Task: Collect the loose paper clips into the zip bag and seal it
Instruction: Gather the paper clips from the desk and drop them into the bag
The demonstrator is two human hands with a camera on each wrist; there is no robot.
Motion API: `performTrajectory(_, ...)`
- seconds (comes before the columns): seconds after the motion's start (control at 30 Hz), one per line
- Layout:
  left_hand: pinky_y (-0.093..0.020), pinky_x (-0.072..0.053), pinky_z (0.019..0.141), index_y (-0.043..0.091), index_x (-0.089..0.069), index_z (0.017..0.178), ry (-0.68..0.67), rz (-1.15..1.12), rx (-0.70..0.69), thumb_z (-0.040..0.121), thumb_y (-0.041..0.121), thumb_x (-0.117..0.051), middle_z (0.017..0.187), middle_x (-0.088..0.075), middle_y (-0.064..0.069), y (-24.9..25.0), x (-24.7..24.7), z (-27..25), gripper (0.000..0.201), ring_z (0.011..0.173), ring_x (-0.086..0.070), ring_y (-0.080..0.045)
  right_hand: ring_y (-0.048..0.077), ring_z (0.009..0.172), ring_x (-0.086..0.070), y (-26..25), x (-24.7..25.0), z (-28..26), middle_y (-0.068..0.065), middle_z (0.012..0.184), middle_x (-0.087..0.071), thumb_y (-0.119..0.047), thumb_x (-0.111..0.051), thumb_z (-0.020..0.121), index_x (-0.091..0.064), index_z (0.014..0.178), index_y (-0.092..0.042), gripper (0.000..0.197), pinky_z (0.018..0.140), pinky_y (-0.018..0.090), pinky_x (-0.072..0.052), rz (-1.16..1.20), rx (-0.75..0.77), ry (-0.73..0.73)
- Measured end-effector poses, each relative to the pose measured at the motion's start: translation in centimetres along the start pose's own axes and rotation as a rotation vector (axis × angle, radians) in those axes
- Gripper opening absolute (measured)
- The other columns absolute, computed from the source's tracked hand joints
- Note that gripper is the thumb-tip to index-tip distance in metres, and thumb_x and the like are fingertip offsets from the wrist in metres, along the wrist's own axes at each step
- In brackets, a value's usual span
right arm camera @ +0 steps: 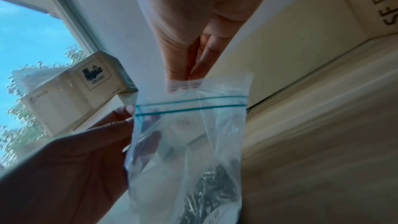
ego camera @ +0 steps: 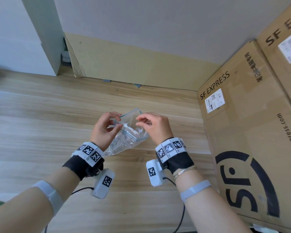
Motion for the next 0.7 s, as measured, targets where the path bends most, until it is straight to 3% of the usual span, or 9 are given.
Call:
performTrajectory(0.1, -0.019, -0.047, 0.068, 0.04, -0.054, 0.075, 0.008, 0.004, -0.01, 0.076, 0.01, -0.064, 0.104, -0.057, 0.01, 0.1, 0.3, 0.0, 0.032, 0.078, -0.055, -0.017, 0.009, 0.069, -0.063, 1.0, 1.2, -0.5, 0.006, 0.079, -0.071, -0.009, -0.074, 0.071, -0.07, 0.083, -0.008, 0.013, 0.07, 0.016, -0.053, 0.06, -0.044, 0.109)
performTrajectory(0.2, -0.022, -0.047, 0.069, 0.039, -0.054, 0.076, 0.018, 0.009, -0.007, 0.074, 0.013, -0.063, 0.103, -0.058, 0.011, 0.1, 0.6, -0.1, 0.028, 0.077, -0.054, -0.017, 0.012, 0.065, -0.062, 3.0, 2.6, -1.4, 0.005, 0.074, -0.069, -0.006, -0.069, 0.075, -0.068, 0.079, -0.009, 0.005, 0.066, 0.024, -0.053, 0.05, -0.116, 0.23)
performTrajectory(0.27, -0.025, -0.047, 0.07, 0.039, -0.053, 0.076, 0.018, 0.013, -0.007, 0.076, 0.009, -0.064, 0.104, -0.058, 0.011, 0.0, 0.6, -0.1, 0.032, 0.078, -0.055, -0.019, 0.017, 0.063, -0.063, 5.2, 2.6, -2.3, 0.006, 0.073, -0.069, -0.005, -0.067, 0.077, -0.068, 0.079, -0.01, 0.005, 0.065, 0.029, -0.055, 0.01, -0.199, 0.231)
performTrajectory(0.47, -0.019, -0.046, 0.068, 0.041, -0.054, 0.075, 0.01, 0.017, -0.009, 0.077, 0.005, -0.064, 0.103, -0.057, 0.011, 0.0, 0.5, 0.0, 0.037, 0.077, -0.054, -0.016, 0.019, 0.079, -0.064, 10.2, -3.0, -6.5, 0.007, 0.092, -0.07, -0.012, -0.072, 0.073, -0.072, 0.089, -0.014, 0.016, 0.083, 0.031, -0.051, -0.198, -0.453, -0.362)
performTrajectory(0.57, -0.018, -0.047, 0.067, 0.036, -0.053, 0.076, 0.017, 0.025, -0.008, 0.078, 0.002, -0.065, 0.104, -0.057, 0.009, 0.0, 0.6, 0.0, 0.036, 0.076, -0.054, -0.016, 0.021, 0.083, -0.063, 10.7, -4.5, -7.6, 0.005, 0.093, -0.066, -0.011, -0.074, 0.07, -0.071, 0.089, -0.013, 0.019, 0.084, 0.033, -0.05, -0.272, -0.453, -0.492)
performTrajectory(0.7, -0.017, -0.047, 0.068, 0.028, -0.053, 0.078, 0.012, 0.033, -0.004, 0.078, 0.0, -0.064, 0.104, -0.057, 0.007, 0.0, 0.6, 0.0, 0.03, 0.076, -0.054, -0.016, 0.022, 0.094, -0.057, 10.8, -5.0, -8.0, 0.004, 0.099, -0.06, -0.012, -0.067, 0.076, -0.067, 0.086, -0.01, 0.01, 0.082, 0.029, -0.044, -0.372, -0.419, -0.576)
Point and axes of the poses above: each hand's wrist, its own z-axis towards the middle knuckle, its own x-axis out of the back of the hand, y = z × x, the point moved 7 cm from there along z, towards the middle knuckle
